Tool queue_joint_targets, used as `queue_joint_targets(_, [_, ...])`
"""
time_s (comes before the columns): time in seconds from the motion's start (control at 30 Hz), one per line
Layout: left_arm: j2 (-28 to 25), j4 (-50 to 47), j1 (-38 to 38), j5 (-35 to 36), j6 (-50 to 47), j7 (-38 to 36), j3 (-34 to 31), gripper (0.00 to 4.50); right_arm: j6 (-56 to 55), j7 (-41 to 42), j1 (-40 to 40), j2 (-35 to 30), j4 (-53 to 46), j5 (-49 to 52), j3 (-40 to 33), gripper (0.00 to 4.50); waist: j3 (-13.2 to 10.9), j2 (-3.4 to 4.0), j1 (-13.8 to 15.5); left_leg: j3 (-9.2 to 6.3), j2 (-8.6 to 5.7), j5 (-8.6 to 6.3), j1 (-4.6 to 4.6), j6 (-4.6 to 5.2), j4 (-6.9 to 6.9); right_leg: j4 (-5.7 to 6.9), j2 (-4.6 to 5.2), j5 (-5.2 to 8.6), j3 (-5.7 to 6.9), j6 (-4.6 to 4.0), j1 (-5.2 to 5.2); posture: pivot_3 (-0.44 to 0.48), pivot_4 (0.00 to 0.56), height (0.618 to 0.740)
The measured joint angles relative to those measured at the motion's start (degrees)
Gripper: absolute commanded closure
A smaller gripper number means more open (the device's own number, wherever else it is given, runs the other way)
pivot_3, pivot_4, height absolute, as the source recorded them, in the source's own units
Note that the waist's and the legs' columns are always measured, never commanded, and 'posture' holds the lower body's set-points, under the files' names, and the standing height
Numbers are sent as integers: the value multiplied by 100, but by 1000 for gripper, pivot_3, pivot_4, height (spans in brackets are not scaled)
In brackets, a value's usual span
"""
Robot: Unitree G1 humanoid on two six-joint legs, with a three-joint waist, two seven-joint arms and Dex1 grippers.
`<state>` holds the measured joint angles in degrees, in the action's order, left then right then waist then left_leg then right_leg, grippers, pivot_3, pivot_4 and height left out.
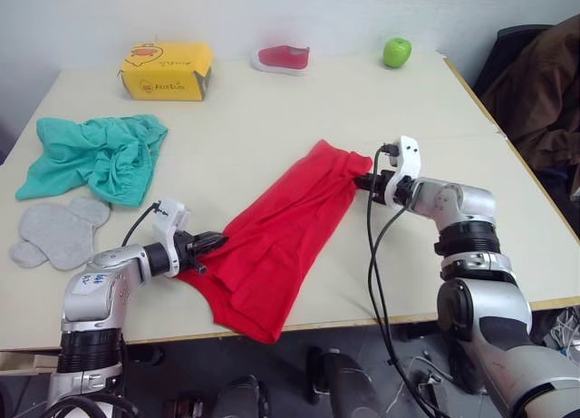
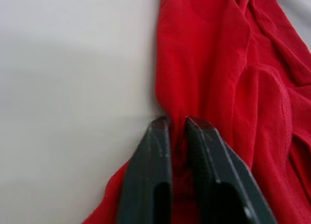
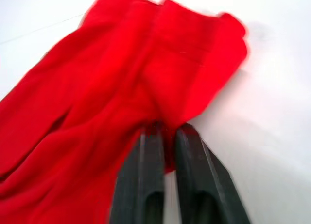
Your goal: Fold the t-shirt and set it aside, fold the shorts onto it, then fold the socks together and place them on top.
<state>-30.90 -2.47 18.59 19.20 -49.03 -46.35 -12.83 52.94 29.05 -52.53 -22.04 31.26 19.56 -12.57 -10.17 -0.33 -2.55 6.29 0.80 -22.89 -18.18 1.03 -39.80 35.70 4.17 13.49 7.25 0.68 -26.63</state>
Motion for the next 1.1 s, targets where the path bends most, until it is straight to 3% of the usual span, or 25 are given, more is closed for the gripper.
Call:
queue_joint_targets(0.13, [-1017, 644, 306, 133, 107, -847, 244, 1745, 1542, 295, 1047, -687, -2301, 720, -38, 1509, -4, 6, 75, -9, 2, -3, -10, -6, 0, -9, -1, 2, 11, -3, -5, 0, 150, 740])
queue_joint_targets(0.27, [-1570, 1533, 1436, 150, 302, -1686, 595, 483, 3048, 327, 1555, -856, -3798, 1514, -491, 74, -6, 7, 110, -19, 0, -3, -18, -7, -11, -10, 2, 1, 21, -2, -3, 0, 150, 740])
queue_joint_targets(0.33, [-1503, 2070, 2137, 29, 519, -1883, 905, 45, 3558, 220, 1626, -702, -4223, 1939, -778, 0, -6, 6, 142, -26, -1, -3, -20, -6, -11, -13, 2, 1, 29, -2, 1, 0, 150, 740])
queue_joint_targets(0.5, [-440, 4525, 4137, -749, 1621, -1941, 1741, 45, 3927, -1086, 2650, 297, -4668, 4124, -950, 0, -1, -4, 269, -28, -11, -2, -37, -5, -15, -19, -2, -1, 47, 1, -3, 0, 150, 740])
queue_joint_targets(0.67, [390, 6439, 4848, -1403, 2654, -1783, 2105, 45, 3894, -2780, 3119, 336, -4741, 5879, -768, 0, -12, -15, 183, -22, -8, -2, -43, -1, -15, -27, -7, -5, 42, 8, -6, 0, 150, 740])
queue_joint_targets(0.87, [791, 7365, 5132, -1785, 3351, -1490, 2105, 45, 2683, -4768, 3431, -290, -4628, 8136, 465, 0, -14, -18, 104, -23, -2, -1, -35, -4, -11, -25, -4, -4, 41, 6, -6, 0, 150, 740])
queue_joint_targets(1.0, [914, 7534, 5205, -1937, 3540, -1358, 2059, 45, 2069, -5327, 3422, -498, -4443, 8574, 1056, 0, -13, -20, 120, -24, -2, -1, -31, -3, -13, -25, -1, -4, 39, 7, 1, 0, 150, 740])
queue_joint_targets(1.1, [967, 7573, 5205, -2013, 3614, -1271, 2018, 648, 1779, -5489, 3327, -650, -4409, 8752, 1365, 0, -7, -30, 128, -26, -1, -1, -25, -1, -13, -26, 2, -4, 39, 7, 7, 0, 150, 740])
